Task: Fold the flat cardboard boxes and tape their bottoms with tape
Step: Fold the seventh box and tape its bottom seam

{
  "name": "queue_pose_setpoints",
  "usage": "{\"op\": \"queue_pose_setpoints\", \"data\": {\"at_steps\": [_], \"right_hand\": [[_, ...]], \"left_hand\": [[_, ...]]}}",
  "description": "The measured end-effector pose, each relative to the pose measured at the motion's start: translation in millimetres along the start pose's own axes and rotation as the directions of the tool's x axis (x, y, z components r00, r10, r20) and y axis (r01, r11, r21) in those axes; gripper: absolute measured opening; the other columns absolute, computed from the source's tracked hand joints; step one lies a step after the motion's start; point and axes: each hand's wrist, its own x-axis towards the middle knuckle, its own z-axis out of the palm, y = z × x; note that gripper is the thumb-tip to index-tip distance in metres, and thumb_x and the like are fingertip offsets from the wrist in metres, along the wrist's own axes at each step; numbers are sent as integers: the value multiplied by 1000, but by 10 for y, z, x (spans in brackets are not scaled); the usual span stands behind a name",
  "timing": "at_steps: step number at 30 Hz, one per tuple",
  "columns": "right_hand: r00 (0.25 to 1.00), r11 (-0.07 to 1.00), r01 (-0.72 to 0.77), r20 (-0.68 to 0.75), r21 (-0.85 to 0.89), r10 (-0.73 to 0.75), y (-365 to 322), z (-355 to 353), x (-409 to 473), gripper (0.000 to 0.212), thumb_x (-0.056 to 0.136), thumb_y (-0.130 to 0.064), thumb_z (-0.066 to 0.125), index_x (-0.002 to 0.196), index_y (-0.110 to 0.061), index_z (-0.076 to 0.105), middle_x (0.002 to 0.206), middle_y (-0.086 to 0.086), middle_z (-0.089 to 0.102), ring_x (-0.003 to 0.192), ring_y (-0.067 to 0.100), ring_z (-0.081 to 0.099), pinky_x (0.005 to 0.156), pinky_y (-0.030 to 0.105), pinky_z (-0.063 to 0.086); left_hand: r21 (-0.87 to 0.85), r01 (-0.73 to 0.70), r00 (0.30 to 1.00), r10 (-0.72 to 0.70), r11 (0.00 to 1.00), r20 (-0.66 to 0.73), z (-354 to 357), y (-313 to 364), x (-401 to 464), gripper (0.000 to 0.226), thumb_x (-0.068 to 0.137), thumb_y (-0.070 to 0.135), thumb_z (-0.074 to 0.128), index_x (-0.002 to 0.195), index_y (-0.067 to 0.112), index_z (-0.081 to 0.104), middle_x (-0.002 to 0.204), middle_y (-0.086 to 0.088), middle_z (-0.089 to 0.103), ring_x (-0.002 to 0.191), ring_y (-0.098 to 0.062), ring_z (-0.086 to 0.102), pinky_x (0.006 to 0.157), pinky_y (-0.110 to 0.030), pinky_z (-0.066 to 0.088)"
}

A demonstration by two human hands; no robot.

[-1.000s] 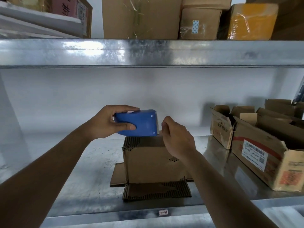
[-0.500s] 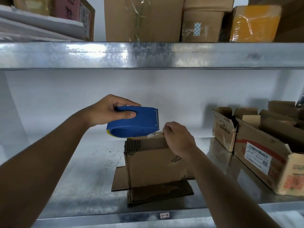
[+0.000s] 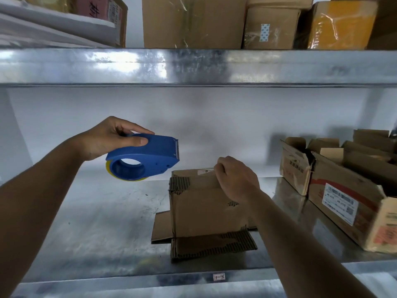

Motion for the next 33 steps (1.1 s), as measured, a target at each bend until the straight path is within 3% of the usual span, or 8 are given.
{"op": "queue_pose_setpoints", "data": {"at_steps": [3,5,8,12,16,25,31,33], "right_hand": [[1000,1000,10,0,-17,-10,13,14,-9,34,107,-32,32,78,-22,49,83,-6,52,73,15,52,62,32,40],[1000,1000,-4,6,17,4,-23,33,-3,36,106,-32,32,78,-18,51,85,-4,55,75,17,54,64,34,44],[998,992,-55,15,116,53,-44,38,27,37,103,-33,36,77,-11,51,82,4,58,70,21,51,62,36,42],[997,982,-75,41,176,69,7,-22,57,35,101,-34,38,80,-11,53,80,8,62,70,25,53,61,36,39],[996,990,-51,80,129,40,19,-88,66,35,105,-32,37,72,-22,45,68,-1,54,63,17,46,59,33,36],[994,990,28,102,138,-42,133,-22,-19,28,108,-28,39,82,-21,48,72,-1,56,65,18,49,61,36,39],[990,852,-138,55,505,128,200,-169,36,31,106,-24,42,91,-13,67,95,3,71,88,14,65,78,31,50],[970,730,-229,91,644,224,248,-217,64,39,104,-22,41,81,-23,73,97,-2,75,100,17,69,90,34,53]], "left_hand": [[23,39,999,-39,999,-36,-99,-59,-156,24,86,27,77,109,34,82,98,-8,80,87,-23,75,70,-22,59],[15,73,996,-72,997,-51,-129,-107,-244,29,80,42,85,108,36,82,100,-5,80,89,-22,75,71,-21,58],[11,70,996,-69,997,-56,-79,-145,-295,69,55,74,87,111,34,81,101,-3,80,89,-20,76,72,-21,59],[7,53,993,-52,999,-108,27,-110,-235,45,70,52,83,110,30,82,100,-1,80,92,-26,76,71,-24,60],[-21,36,991,-39,999,-127,29,30,-173,75,48,76,89,107,30,83,100,-5,80,90,-23,76,77,-31,60],[-227,12,983,-53,974,-175,201,332,100,84,37,72,93,105,23,83,97,-4,79,79,-13,72,61,-26,58],[-242,86,976,-130,966,-173,541,322,214,36,75,34,82,107,18,82,98,-6,79,81,-16,72,60,-26,58],[-245,96,979,-136,965,-155,623,322,244,41,72,37,81,108,17,82,100,-6,79,80,-15,72,61,-25,58]]}}
